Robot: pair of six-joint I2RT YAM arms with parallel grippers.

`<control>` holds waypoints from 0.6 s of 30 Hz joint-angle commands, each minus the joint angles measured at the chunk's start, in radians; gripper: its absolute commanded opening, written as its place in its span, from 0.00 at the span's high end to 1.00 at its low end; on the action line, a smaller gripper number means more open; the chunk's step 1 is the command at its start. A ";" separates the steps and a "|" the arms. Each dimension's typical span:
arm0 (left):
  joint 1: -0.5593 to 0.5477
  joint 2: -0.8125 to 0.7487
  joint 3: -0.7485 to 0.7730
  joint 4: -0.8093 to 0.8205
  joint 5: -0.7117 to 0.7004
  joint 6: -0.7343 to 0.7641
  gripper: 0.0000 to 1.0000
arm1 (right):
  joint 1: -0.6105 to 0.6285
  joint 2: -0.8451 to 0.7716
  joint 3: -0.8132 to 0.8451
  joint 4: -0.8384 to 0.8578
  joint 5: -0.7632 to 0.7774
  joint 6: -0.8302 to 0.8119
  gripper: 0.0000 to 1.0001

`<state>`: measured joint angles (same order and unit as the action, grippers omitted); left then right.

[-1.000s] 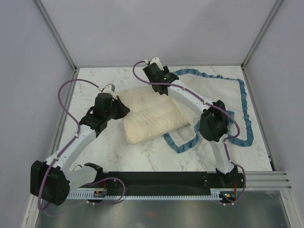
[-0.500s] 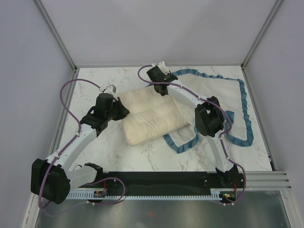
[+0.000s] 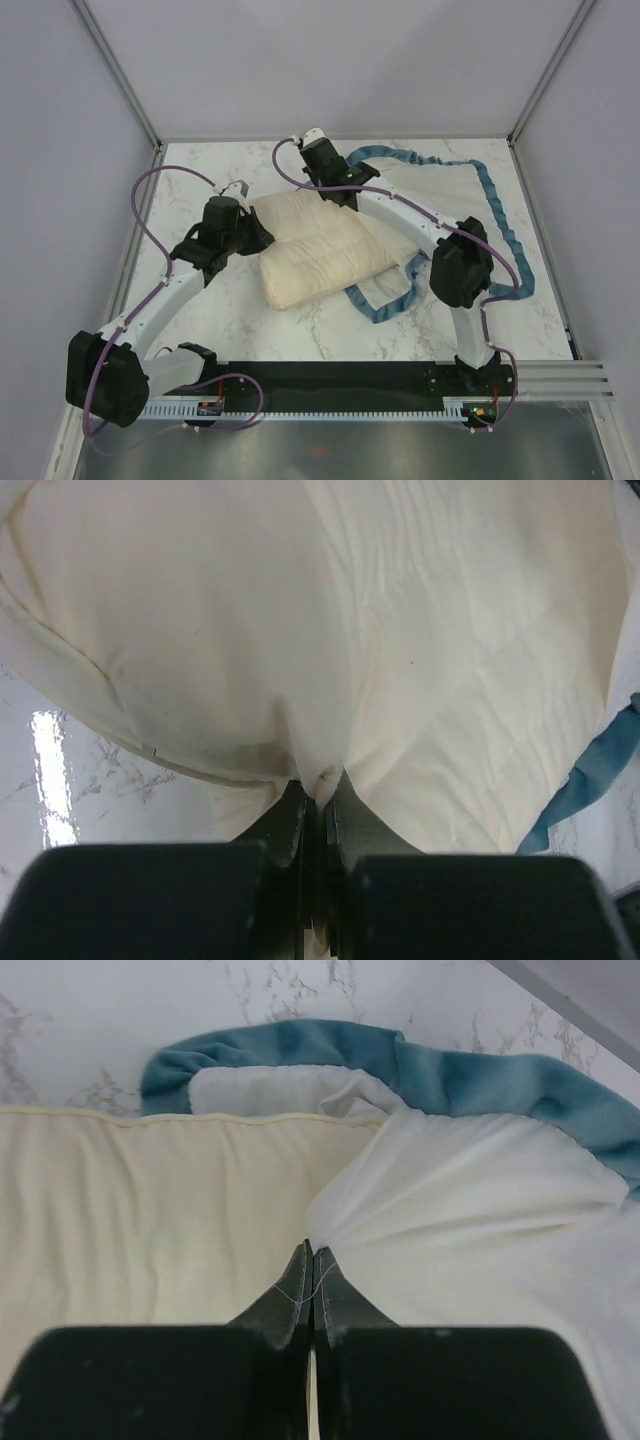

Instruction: Put the pillow into the pillowcase

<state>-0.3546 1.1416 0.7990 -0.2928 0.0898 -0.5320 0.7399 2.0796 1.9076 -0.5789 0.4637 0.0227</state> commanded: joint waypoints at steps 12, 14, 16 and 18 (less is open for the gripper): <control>-0.006 -0.197 0.215 0.053 0.153 0.017 0.98 | 0.029 -0.171 0.137 -0.105 -0.131 0.071 1.00; -0.006 -0.217 0.200 0.058 0.194 -0.035 0.98 | 0.000 -0.139 0.107 -0.102 -0.146 0.094 1.00; -0.006 -0.217 0.158 0.099 0.209 -0.043 0.98 | -0.013 -0.109 0.076 -0.090 -0.157 0.106 1.00; -0.007 -0.203 0.109 0.133 0.232 -0.051 0.98 | -0.014 -0.060 0.074 -0.090 -0.190 0.108 1.00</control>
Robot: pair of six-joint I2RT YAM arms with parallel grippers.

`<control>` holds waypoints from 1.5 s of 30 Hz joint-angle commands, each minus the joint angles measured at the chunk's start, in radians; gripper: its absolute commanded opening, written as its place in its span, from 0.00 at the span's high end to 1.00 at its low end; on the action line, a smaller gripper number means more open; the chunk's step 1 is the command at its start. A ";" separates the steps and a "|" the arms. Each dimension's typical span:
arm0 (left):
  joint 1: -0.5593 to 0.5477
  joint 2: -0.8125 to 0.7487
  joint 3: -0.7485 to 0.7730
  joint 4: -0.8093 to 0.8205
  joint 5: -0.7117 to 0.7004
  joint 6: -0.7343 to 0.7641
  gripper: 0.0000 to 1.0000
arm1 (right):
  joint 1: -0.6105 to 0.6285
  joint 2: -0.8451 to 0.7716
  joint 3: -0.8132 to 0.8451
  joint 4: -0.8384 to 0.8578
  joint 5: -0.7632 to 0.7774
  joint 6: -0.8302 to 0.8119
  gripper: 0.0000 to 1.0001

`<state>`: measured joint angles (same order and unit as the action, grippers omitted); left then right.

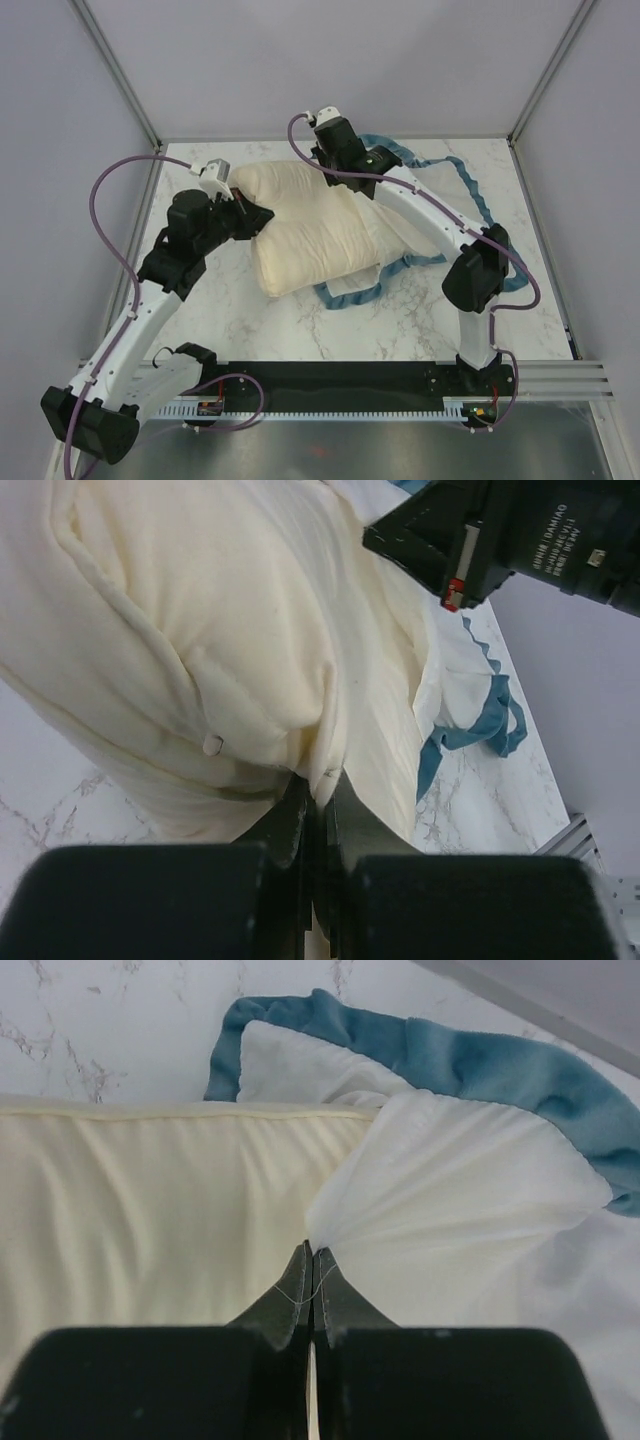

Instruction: Put the pillow into the pillowcase

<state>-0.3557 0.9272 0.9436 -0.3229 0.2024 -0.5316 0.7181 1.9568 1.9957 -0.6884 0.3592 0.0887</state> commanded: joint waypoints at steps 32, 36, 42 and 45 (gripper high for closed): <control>-0.049 0.130 -0.066 0.031 -0.058 -0.122 0.98 | 0.331 -0.501 -0.632 0.283 -0.304 0.132 0.02; -0.049 0.117 -0.042 -0.002 -0.052 -0.142 0.98 | 0.406 -0.435 -0.623 0.293 -0.192 0.125 0.02; -0.049 0.091 -0.014 -0.048 -0.046 -0.177 0.98 | 0.495 -0.334 -0.607 0.339 -0.005 0.125 0.02; -0.051 0.094 -0.009 -0.051 -0.021 -0.192 0.98 | 0.524 -0.265 -0.589 0.339 0.086 0.118 0.02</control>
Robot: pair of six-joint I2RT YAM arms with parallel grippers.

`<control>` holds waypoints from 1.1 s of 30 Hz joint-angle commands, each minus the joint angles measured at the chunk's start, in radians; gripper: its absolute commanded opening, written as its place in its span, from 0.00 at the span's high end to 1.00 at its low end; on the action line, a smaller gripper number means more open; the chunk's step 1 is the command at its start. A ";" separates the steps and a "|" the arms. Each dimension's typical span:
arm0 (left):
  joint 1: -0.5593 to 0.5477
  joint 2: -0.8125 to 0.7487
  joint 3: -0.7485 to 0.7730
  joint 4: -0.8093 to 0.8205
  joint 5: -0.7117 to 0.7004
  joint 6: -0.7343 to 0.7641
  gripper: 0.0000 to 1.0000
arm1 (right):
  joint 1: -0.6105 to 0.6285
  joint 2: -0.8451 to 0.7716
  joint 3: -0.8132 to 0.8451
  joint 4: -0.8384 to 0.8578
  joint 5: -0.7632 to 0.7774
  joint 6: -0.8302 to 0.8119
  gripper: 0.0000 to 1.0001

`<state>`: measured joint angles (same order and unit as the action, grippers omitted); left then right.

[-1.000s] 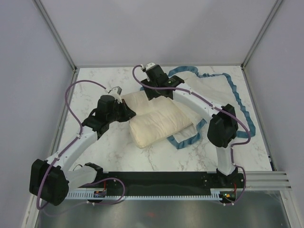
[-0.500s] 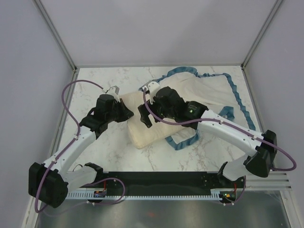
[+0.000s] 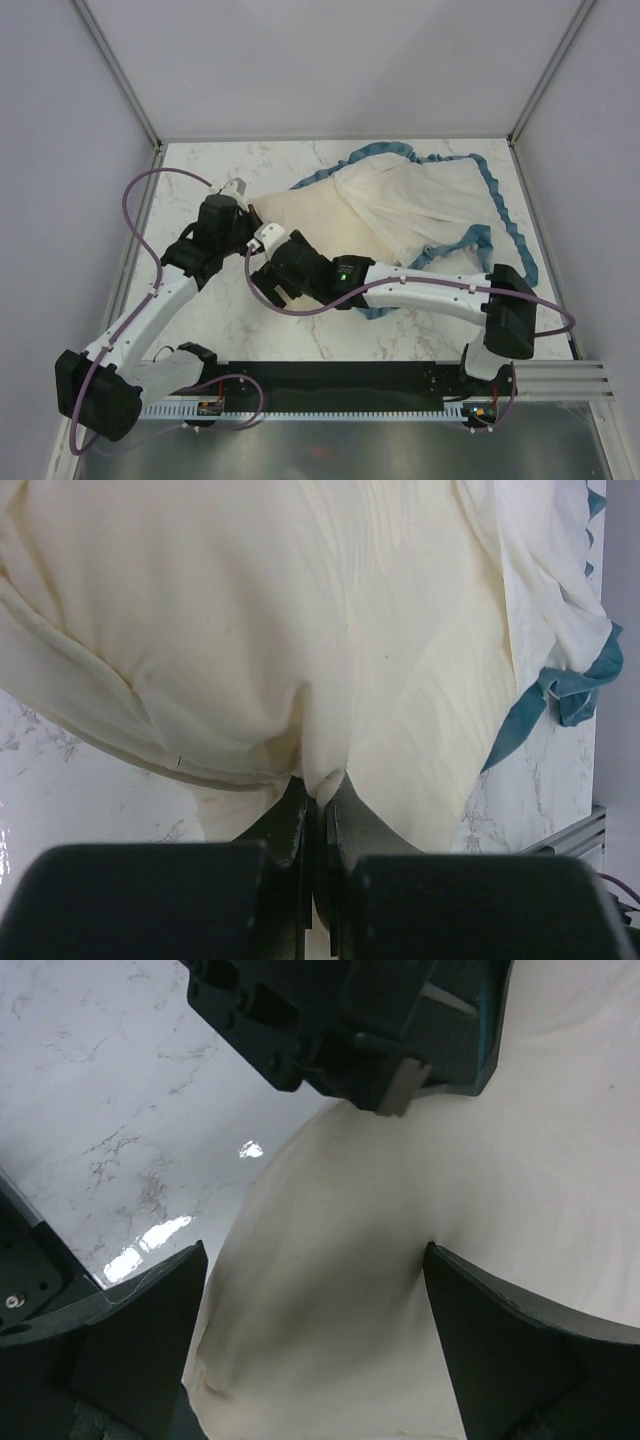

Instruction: Put the pillow into the pillowcase

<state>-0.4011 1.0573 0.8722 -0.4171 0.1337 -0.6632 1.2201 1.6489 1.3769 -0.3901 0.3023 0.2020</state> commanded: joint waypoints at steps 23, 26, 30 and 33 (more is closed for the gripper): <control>0.015 -0.223 0.217 -0.152 -0.189 -0.012 0.00 | -0.082 -0.170 -0.036 0.037 0.317 0.184 1.00; 0.015 -0.264 0.157 -0.150 -0.233 -0.053 0.00 | -0.129 -0.240 -0.019 0.025 0.322 0.223 1.00; 0.015 -0.298 0.035 -0.089 -0.227 -0.125 0.00 | -0.194 -0.291 0.005 0.019 0.322 0.252 1.00; 0.015 -0.270 -0.054 0.018 -0.180 -0.156 0.00 | -0.218 -0.311 0.039 0.019 0.285 0.249 1.00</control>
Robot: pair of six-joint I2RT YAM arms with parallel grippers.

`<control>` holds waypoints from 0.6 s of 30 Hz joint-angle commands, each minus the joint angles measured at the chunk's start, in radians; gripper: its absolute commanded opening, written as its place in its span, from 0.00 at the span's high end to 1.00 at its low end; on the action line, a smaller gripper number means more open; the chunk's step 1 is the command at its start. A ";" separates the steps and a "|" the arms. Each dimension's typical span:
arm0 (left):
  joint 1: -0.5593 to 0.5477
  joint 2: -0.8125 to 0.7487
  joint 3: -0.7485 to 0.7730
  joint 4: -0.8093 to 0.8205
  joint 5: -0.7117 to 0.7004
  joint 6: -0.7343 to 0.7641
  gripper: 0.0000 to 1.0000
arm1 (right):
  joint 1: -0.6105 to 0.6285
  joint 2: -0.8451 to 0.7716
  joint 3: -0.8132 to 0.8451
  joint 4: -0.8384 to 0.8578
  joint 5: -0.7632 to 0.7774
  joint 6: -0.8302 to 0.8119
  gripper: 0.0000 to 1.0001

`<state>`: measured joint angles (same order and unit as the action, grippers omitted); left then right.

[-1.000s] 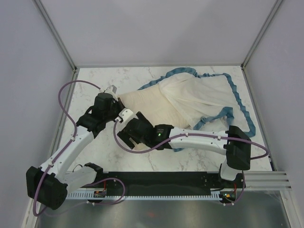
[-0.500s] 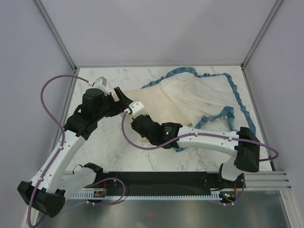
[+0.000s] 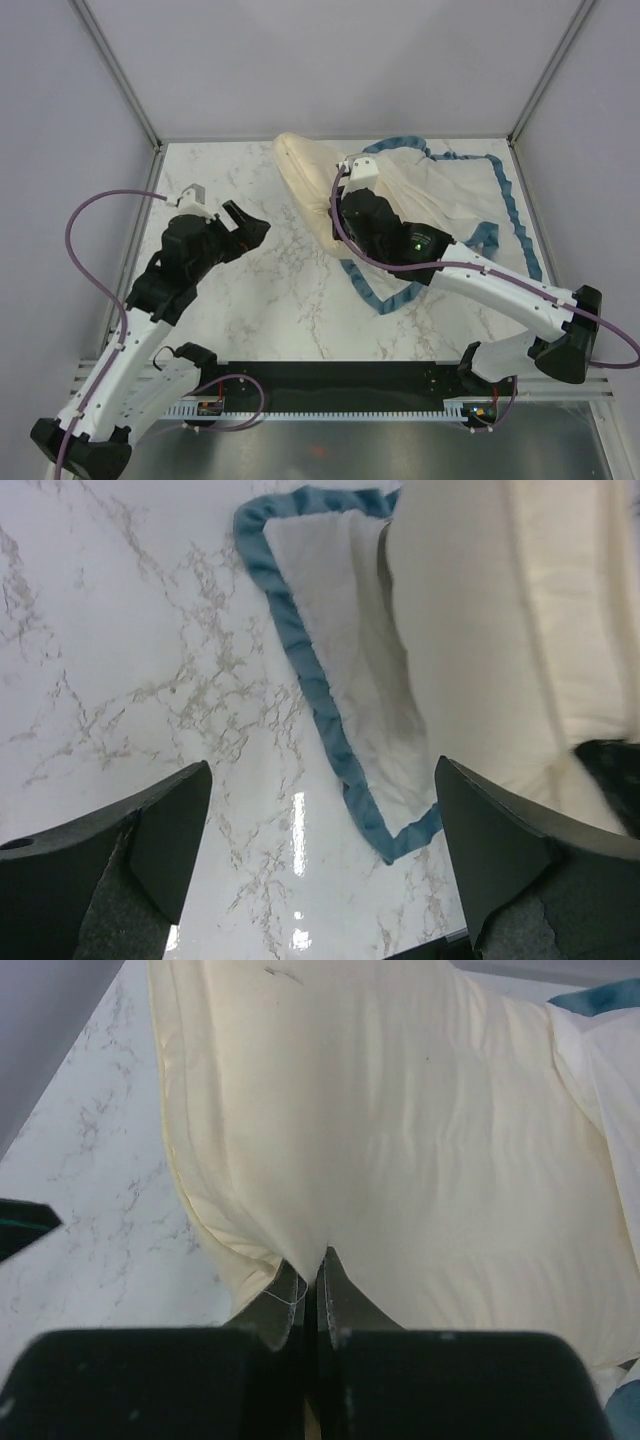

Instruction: Put the pillow into the pillowcase

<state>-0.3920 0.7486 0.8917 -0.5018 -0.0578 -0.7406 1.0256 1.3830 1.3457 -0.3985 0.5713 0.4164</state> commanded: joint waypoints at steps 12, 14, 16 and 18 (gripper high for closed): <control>-0.125 0.585 -0.091 0.448 0.012 -0.175 0.00 | -0.048 -0.052 0.147 0.018 -0.017 0.048 1.00; -0.157 0.705 -0.041 0.479 0.001 -0.181 0.00 | -0.051 -0.052 0.150 0.020 -0.021 0.048 1.00; -0.177 0.780 0.021 0.490 0.007 -0.184 0.00 | -0.055 -0.050 0.153 0.023 -0.024 0.047 1.00; -0.189 0.894 0.058 0.497 0.028 -0.186 0.00 | -0.058 -0.050 0.158 0.024 -0.027 0.048 1.00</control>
<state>-0.5613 1.5528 0.8642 -0.1036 -0.0410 -0.8825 0.9745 1.3689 1.4319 -0.4637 0.5323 0.4381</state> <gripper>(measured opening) 0.995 0.033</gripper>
